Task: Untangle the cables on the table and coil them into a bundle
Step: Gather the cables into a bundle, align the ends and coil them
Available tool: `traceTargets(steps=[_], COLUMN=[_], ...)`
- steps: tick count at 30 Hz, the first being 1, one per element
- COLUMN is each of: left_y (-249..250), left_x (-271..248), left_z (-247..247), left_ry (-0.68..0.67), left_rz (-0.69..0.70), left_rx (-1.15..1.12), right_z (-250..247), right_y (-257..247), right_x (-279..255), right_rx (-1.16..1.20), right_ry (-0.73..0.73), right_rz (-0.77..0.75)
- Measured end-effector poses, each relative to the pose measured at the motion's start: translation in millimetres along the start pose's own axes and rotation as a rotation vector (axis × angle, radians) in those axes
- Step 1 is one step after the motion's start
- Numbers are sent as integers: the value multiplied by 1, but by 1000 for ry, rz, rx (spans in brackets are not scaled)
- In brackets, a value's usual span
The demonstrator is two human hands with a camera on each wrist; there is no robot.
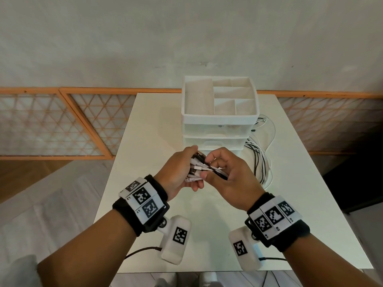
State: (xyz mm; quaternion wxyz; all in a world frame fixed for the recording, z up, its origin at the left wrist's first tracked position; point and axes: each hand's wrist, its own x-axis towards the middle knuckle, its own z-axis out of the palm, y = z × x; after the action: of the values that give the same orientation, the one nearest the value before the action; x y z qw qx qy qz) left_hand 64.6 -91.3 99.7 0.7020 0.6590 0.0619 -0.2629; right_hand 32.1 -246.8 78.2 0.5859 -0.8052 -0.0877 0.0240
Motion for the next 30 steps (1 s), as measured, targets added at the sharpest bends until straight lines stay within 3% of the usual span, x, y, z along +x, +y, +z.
traceTargets(steps=[6,12,16,21,24,27,30], left_y=[-1,-1,-2,-9,-8,-6,-6], left_x=[2,4,4,6,8,10,10], left_z=[6,-2,-3,1,-3,-11,-19], left_ry=[-16,81,47,129,233,267,204], left_rz=[17,80,108,218,252,248,145], left_rx=[77,-9,48,179,142,89,118], right_z=[-1,-1,3,6,2,-12,-18], right_y=[0,1,5,5,9,17,23], right_x=[6,5,4,8,7,6,4], right_rx=[16,59,43,-30,-22,-154,-267], right_ry=[42,70,57,48,5,-32,-21], right_rz=[73,111,55,-6,77,151,171])
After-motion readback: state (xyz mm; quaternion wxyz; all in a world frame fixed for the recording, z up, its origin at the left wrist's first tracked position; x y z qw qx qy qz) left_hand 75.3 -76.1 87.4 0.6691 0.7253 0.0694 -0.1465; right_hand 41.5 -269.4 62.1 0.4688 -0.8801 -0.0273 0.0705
